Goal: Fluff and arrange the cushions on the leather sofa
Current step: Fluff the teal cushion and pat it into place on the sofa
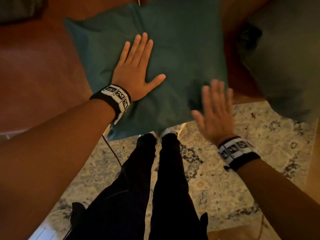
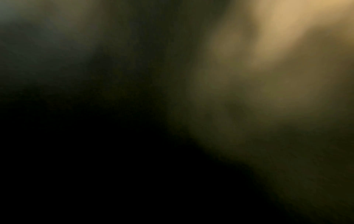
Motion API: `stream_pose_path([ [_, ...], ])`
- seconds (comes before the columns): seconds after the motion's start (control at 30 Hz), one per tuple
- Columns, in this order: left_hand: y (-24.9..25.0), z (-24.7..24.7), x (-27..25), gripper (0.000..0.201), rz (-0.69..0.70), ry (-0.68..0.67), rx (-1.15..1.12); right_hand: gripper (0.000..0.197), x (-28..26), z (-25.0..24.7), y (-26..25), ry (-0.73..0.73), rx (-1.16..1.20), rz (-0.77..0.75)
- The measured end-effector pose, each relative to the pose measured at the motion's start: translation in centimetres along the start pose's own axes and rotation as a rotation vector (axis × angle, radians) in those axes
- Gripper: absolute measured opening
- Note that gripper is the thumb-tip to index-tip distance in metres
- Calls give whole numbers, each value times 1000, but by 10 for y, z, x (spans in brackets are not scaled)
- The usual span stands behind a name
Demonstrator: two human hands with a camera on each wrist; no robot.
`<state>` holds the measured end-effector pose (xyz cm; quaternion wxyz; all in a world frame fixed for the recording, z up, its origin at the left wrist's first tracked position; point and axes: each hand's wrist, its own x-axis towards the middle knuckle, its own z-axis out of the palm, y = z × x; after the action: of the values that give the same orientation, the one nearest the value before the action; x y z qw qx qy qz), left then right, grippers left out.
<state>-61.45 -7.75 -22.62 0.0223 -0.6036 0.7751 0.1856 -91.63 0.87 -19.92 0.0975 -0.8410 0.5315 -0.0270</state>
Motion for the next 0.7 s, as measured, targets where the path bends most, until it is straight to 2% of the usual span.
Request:
stream_pose_path([
  [0.03, 0, -1, -1, 98, 1, 2, -4, 71, 16, 3, -11, 11, 34, -105],
  [0.07, 0, -2, -2, 99, 0, 4, -10, 70, 28, 7, -18, 10, 51, -125],
  [0.1, -1, -4, -3, 99, 0, 2, -26, 70, 34, 12, -17, -13, 52, -64],
  [0.2, -1, -10, -7, 97, 26, -9, -125, 76, 6, 11, 13, -187, 31, 275],
  [0.27, -3, -16, -11, 95, 22, -14, -160, 80, -18, -1, 30, -267, 34, 386],
  [0.33, -6, -24, -18, 92, 20, -34, -192, 81, -23, -16, 30, -240, 29, 441],
  [0.4, -8, -32, -26, 84, 33, -49, -235, 76, -2, -28, 19, -182, 2, 375],
  [0.47, -10, -37, -39, 76, 35, -14, -219, 71, 39, -33, -6, -150, 18, 164],
  [0.57, -20, -32, -70, 72, -117, 60, -135, 66, 110, -29, -61, -79, 46, -145],
  [0.63, -28, -22, -100, 72, -230, 63, -144, 65, 147, -22, -89, -73, 46, -224],
  [0.7, -29, -11, -126, 73, -297, 63, -210, 67, 169, -11, -101, -125, 23, -228],
])
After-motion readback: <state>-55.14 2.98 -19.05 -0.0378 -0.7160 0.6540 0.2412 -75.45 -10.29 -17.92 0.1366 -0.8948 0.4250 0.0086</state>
